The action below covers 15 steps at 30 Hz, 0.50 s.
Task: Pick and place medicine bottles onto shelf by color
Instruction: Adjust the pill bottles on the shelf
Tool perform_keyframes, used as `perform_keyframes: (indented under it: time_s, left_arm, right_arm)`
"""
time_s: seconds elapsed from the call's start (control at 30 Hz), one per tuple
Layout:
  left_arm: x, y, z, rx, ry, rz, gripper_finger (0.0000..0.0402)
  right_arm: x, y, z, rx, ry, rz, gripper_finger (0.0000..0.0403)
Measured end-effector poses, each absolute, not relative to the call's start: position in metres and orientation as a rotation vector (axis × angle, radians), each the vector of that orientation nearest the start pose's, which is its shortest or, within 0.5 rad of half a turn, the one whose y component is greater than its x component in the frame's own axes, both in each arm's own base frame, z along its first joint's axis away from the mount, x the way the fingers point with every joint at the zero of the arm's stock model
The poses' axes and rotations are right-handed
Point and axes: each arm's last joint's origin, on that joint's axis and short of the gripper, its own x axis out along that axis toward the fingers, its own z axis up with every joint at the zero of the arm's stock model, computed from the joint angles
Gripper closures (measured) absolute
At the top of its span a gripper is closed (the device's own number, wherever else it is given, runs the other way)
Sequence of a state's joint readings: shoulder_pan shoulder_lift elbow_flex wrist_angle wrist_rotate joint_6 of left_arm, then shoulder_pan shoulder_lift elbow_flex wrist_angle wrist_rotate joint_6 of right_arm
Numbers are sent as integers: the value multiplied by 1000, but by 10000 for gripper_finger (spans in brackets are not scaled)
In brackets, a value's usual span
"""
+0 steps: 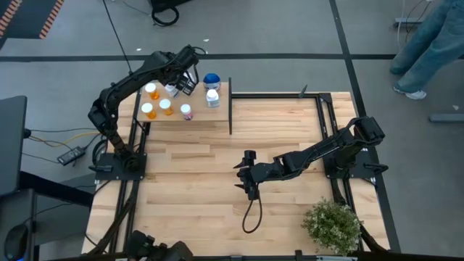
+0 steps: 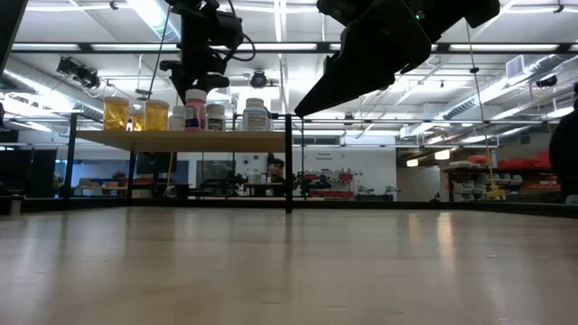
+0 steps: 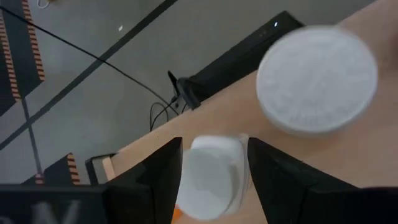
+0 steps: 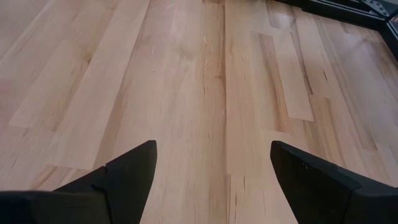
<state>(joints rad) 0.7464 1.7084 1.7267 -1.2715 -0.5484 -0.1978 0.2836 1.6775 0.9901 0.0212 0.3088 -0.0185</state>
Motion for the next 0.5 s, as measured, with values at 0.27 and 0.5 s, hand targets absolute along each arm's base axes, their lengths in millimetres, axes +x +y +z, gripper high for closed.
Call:
perform_keyframes:
  time_s: [0.27,0.5]
  left_arm:
    - [227,232,352,-261,1242,1249,219]
    - [228,238,378,-169,1133,1282,223]
  right_arm:
    - [339,90,198,-213,637,-18,80]
    - [339,90,198,-213,634,-18,80]
